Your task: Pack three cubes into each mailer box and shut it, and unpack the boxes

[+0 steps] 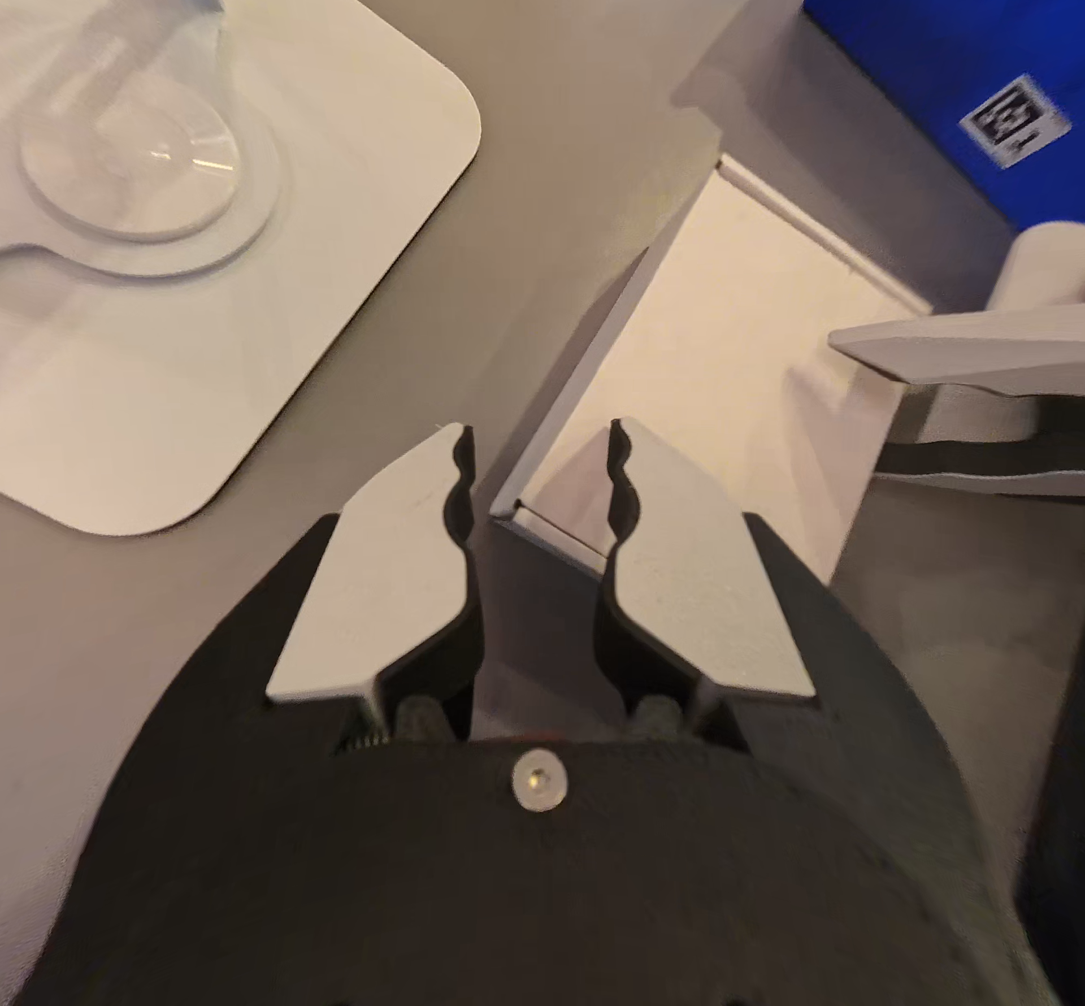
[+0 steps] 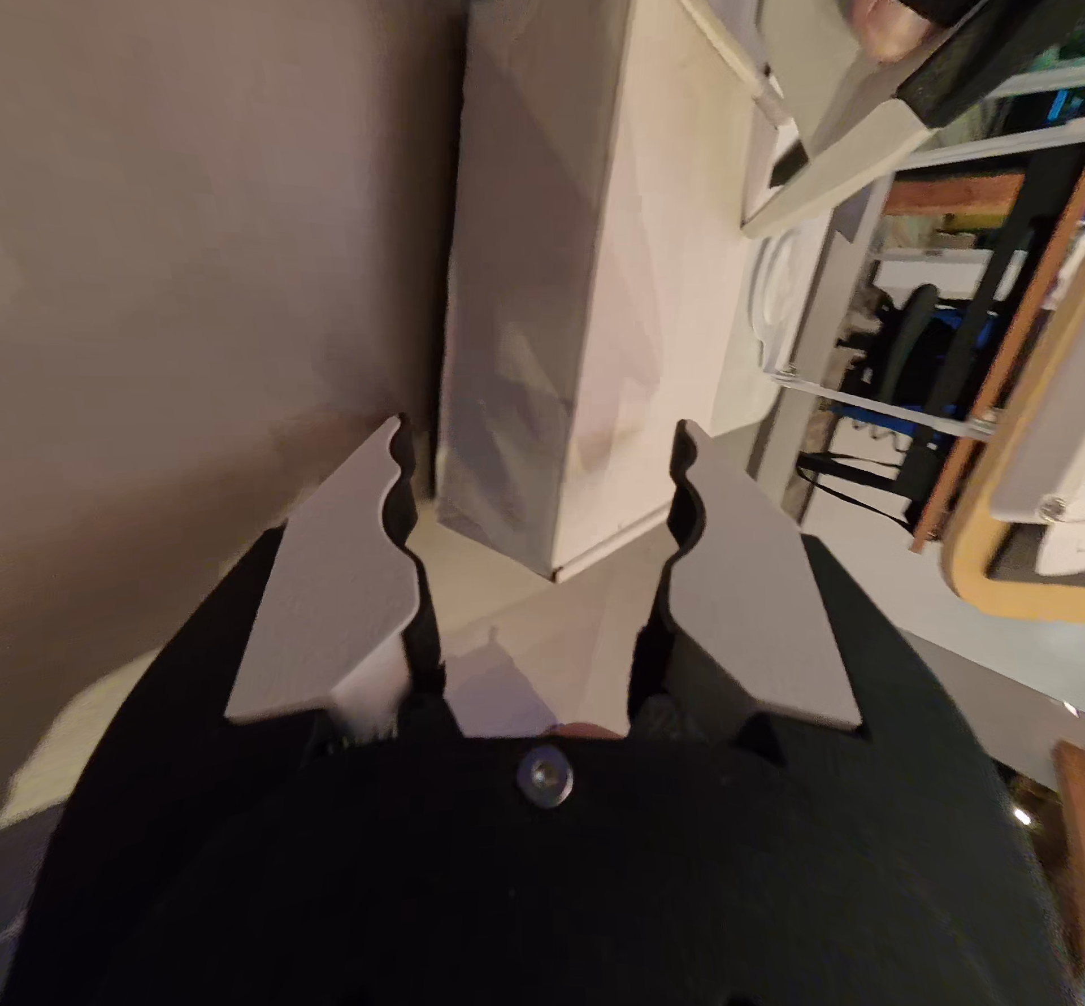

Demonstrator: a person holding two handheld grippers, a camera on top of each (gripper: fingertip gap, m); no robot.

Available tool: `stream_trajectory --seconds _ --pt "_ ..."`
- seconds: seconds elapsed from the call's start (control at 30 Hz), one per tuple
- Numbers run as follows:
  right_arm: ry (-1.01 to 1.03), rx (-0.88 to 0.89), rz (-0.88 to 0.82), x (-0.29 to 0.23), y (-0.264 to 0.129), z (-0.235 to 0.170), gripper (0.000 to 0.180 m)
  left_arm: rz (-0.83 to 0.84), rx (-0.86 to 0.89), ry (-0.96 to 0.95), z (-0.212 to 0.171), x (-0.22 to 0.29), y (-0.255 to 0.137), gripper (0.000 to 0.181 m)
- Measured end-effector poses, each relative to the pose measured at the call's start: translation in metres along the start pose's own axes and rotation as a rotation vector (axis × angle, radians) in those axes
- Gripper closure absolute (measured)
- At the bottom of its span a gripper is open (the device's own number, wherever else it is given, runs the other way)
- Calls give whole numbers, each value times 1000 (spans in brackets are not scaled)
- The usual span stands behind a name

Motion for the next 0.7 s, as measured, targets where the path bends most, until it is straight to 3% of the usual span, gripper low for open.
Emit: stream_trajectory --seconds 0.07,0.23,0.3,0.37,0.53,0.7 --pt "-26 -33 -62 2 2 3 85 -48 11 -79 0 -7 3 139" --pt "-81 -130 -194 -2 10 7 89 -130 36 -221 2 -21 10 144" --pt "-80 -161 -167 -6 14 4 112 -153 35 -265 3 -26 12 144" --pt "-87 -176 -185 -8 17 0 118 -185 22 -315 4 -30 13 144" --pt "-65 -150 -189 -1 19 -1 106 -247 5 -418 5 -41 19 140" --pt "-29 -143 -158 -1 22 0 119 -260 8 -445 7 -46 21 141"
Point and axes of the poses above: each gripper's, where its closed fingertips meet, y out along the fingers, z out of its top, x = y × z across the jaws, the point moved 10 cm from there along -y, back along the fingers, and after that the axes turned 3 degrees about x, right-handed, at the moved point
